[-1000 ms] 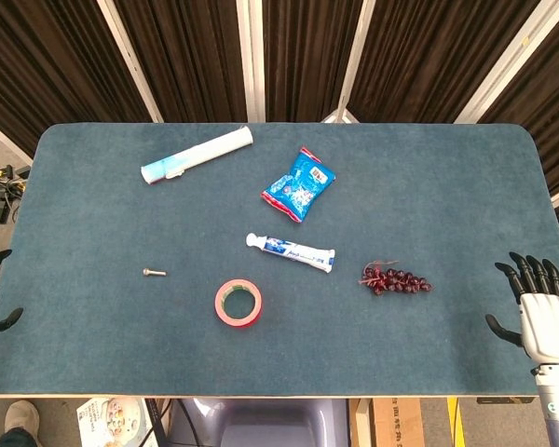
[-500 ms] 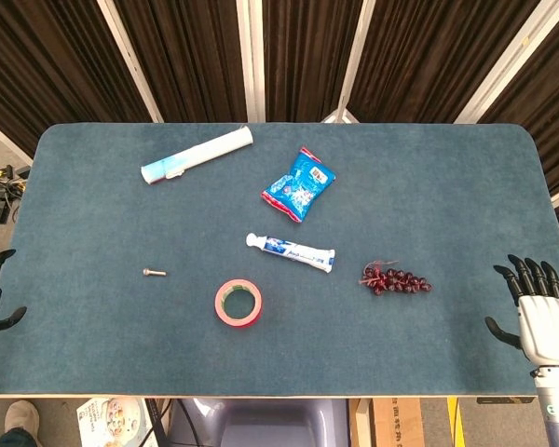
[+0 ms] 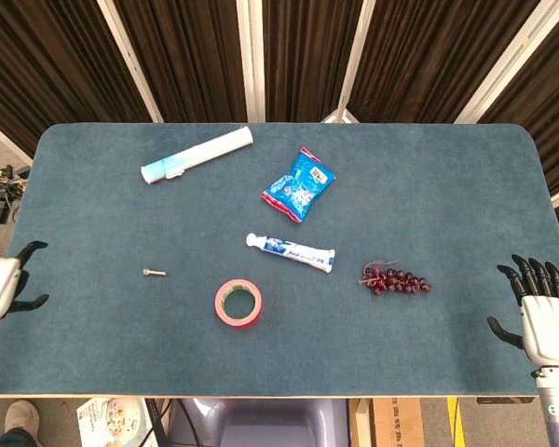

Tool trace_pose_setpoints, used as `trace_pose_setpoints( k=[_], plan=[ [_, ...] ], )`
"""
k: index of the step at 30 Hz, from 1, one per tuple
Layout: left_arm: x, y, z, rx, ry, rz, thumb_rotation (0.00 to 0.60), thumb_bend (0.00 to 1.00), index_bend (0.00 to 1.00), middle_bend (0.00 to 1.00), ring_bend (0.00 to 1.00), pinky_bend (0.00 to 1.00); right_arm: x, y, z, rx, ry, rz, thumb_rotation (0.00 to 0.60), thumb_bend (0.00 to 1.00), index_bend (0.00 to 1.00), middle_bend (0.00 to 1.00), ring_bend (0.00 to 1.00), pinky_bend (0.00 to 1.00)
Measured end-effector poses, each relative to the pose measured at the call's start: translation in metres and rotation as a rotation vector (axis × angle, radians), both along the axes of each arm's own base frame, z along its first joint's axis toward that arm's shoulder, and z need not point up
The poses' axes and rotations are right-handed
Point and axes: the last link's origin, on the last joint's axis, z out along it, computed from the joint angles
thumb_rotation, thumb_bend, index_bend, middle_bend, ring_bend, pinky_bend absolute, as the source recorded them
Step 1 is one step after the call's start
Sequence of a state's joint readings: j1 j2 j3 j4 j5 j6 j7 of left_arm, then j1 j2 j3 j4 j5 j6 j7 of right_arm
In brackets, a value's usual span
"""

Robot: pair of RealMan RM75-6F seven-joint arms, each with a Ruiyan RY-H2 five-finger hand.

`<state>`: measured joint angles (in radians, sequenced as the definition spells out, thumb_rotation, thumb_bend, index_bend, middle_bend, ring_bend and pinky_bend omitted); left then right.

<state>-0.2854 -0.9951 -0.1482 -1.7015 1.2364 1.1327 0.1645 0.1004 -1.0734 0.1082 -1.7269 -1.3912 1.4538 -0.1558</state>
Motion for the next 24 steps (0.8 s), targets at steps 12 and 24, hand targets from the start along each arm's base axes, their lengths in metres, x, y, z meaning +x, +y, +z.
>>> trace_pose_setpoints(
  k=[12, 24],
  plan=[
    [0.050, 0.062, -0.033, -0.150, 0.098, 0.017, 0.600, 0.28, 0.33, 0.92, 0.87, 1.00, -0.003, 0.000, -0.003, 0.005, 0.018, -0.022, 0.600, 0.21, 0.20, 0.12, 0.07, 0.00],
    [0.066, 0.081, -0.110, -0.216, 0.158, -0.018, 0.600, 0.32, 0.37, 0.92, 0.87, 1.00, -0.004, -0.003, -0.006, 0.005, 0.023, -0.038, 0.600, 0.21, 0.20, 0.12, 0.07, 0.00]
  ],
)
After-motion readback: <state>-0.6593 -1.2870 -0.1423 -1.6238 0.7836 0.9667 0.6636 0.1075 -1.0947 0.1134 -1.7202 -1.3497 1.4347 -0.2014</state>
